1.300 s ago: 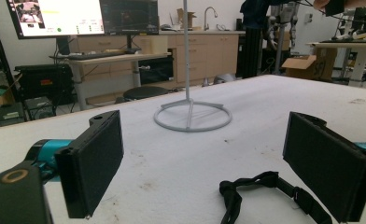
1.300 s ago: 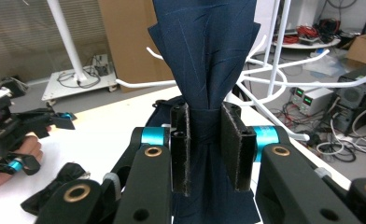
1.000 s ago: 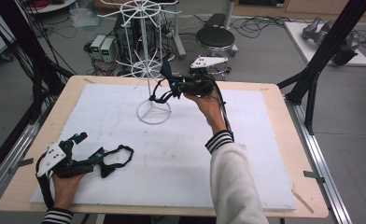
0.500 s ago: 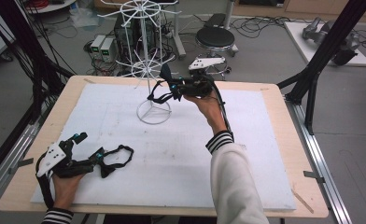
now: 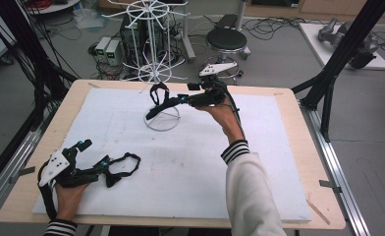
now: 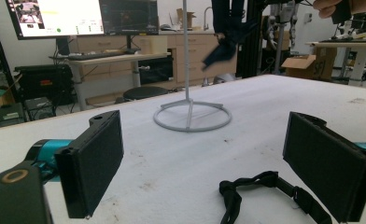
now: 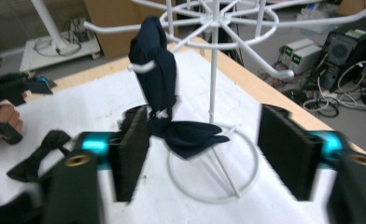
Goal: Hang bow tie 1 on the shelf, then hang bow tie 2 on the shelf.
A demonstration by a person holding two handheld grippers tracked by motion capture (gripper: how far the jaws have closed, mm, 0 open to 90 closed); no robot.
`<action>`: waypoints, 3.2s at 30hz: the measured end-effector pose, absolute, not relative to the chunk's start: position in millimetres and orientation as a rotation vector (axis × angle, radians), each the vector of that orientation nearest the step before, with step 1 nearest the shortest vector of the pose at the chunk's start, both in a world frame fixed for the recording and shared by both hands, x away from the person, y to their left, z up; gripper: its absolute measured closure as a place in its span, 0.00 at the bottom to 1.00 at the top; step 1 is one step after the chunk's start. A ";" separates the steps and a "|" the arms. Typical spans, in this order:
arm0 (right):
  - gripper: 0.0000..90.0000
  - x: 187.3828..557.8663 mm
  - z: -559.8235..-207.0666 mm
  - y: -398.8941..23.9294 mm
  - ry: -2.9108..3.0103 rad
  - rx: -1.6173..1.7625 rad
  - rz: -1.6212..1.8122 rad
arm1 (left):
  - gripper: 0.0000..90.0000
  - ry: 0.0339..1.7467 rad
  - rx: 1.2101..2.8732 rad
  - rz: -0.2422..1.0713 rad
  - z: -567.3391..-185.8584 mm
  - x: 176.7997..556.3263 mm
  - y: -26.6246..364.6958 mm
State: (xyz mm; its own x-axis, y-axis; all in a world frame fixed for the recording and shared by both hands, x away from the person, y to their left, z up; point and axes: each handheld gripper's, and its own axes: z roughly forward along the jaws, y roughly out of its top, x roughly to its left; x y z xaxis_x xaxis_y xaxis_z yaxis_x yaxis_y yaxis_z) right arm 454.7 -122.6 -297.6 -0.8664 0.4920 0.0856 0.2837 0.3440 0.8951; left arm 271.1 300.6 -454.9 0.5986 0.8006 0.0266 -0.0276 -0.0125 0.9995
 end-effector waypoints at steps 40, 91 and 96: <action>0.14 337.2 -318.7 -264.3 1.972 0.868 1.543 | 0.14 0.699 1.446 0.749 -454.8 271.1 300.7; 0.14 259.8 -416.5 -292.5 1.682 0.949 1.567 | 0.14 0.680 1.468 0.751 -445.7 267.2 305.2; 0.14 258.7 -417.2 -296.4 1.671 0.956 1.573 | 0.14 0.649 1.527 0.749 -436.0 265.4 310.2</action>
State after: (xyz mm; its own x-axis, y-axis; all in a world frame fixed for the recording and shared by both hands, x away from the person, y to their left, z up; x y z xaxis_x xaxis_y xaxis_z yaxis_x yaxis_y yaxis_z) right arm 258.7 -296.4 -417.2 -0.5274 0.8492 0.0267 0.0779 0.0170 0.9968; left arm 265.4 310.2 -436.0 0.6302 0.7718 0.0847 -0.0256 -0.0884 0.9958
